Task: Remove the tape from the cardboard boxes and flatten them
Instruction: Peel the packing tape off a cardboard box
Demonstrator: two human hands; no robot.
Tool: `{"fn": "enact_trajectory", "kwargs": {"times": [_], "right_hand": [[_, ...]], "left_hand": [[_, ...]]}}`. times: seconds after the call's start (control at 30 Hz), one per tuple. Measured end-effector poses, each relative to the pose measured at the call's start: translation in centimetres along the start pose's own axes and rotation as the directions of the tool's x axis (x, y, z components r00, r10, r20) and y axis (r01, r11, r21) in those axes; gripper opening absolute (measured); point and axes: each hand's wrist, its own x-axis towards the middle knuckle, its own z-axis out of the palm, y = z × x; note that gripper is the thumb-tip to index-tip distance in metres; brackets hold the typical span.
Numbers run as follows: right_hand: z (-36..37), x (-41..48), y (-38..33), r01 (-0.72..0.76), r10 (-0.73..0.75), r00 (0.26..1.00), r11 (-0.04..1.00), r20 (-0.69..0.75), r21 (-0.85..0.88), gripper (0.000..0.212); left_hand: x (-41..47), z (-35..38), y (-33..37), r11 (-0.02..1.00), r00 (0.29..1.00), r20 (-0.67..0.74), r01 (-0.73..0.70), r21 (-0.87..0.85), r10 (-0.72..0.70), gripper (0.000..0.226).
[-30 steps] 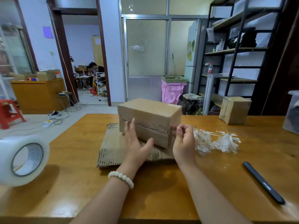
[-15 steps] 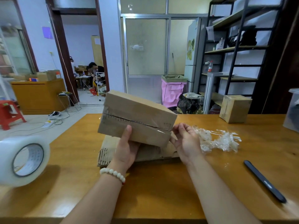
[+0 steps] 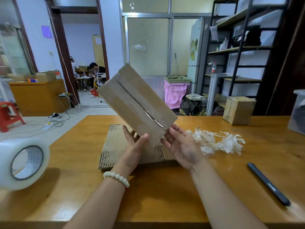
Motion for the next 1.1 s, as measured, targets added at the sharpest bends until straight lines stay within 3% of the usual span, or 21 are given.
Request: {"fn": "enact_trajectory", "kwargs": {"times": [0.1, 0.17, 0.2, 0.27, 0.33, 0.4, 0.57, 0.7, 0.77, 0.83, 0.87, 0.9, 0.97, 1.1], "right_hand": [[0.2, 0.0, 0.0, 0.067, -0.073, 0.993, 0.996, -0.088, -0.061, 0.026], [0.1, -0.1, 0.0, 0.113, -0.151, 0.975, 0.969, -0.164, -0.219, 0.018], [0.2, -0.2, 0.2, 0.119, -0.210, 0.956, 0.915, -0.205, -0.386, 0.017], [0.1, -0.3, 0.7, 0.078, -0.334, 0.913, 0.706, -0.235, -0.704, 0.019], [0.0, -0.2, 1.3, 0.055, -0.405, 0.883, 0.588, -0.235, -0.807, 0.019], [0.0, -0.3, 1.3, 0.043, -0.380, 0.889, 0.625, -0.256, -0.779, 0.014], [0.0, -0.3, 0.3, 0.069, -0.185, 0.948, 0.913, -0.259, -0.402, 0.029], [-0.1, -0.2, 0.3, 0.080, -0.154, 0.975, 0.915, -0.160, -0.396, 0.035], [-0.3, -0.4, 0.6, 0.130, -0.234, 0.969, 0.768, -0.085, -0.627, 0.035], [-0.8, -0.7, 1.0, 0.212, -0.341, 0.935, 0.320, 0.097, -0.923, 0.036], [-1.1, -0.7, 1.3, 0.257, -0.365, 0.910, 0.122, 0.197, -0.959, 0.035], [-1.3, -0.6, 1.5, 0.290, -0.386, 0.885, 0.019, 0.261, -0.957, 0.033], [-1.7, -0.4, 1.6, 0.318, -0.434, 0.850, -0.031, 0.299, -0.948, 0.025], [-2.5, 0.3, 1.2, 0.261, -0.469, 0.854, 0.008, 0.226, -0.965, 0.007]], "left_hand": [[-0.2, 0.1, 0.1, 0.996, 1.000, -0.006, -0.022, 0.089, 0.023, 0.152], [-0.3, 0.1, 0.2, 0.990, 0.995, -0.086, -0.032, 0.139, 0.045, 0.141], [-0.3, 0.2, 0.2, 0.983, 0.988, -0.138, -0.043, 0.177, 0.068, 0.137], [-0.3, 0.4, 0.3, 0.955, 0.968, -0.219, -0.059, 0.289, 0.126, 0.136], [-0.3, 0.7, 0.3, 0.927, 0.947, -0.272, -0.062, 0.370, 0.172, 0.134], [-0.2, 0.8, 0.3, 0.913, 0.931, -0.300, -0.074, 0.401, 0.207, 0.126], [-0.1, 0.6, 0.4, 0.910, 0.924, -0.321, -0.061, 0.411, 0.207, 0.120], [0.1, 0.4, 0.4, 0.909, 0.916, -0.351, -0.030, 0.416, 0.192, 0.123], [0.2, 0.3, 0.4, 0.898, 0.918, -0.350, -0.016, 0.440, 0.188, 0.123], [0.1, 0.3, 0.3, 0.879, 0.920, -0.341, -0.005, 0.477, 0.191, 0.123], [0.1, 0.3, 0.3, 0.867, 0.922, -0.334, -0.004, 0.498, 0.197, 0.123], [0.1, 0.3, 0.3, 0.858, 0.922, -0.329, -0.004, 0.514, 0.202, 0.123], [0.2, 0.3, 0.3, 0.855, 0.921, -0.334, 0.002, 0.518, 0.200, 0.123], [0.1, 0.3, 0.4, 0.849, 0.927, -0.315, -0.006, 0.529, 0.202, 0.122]]}}
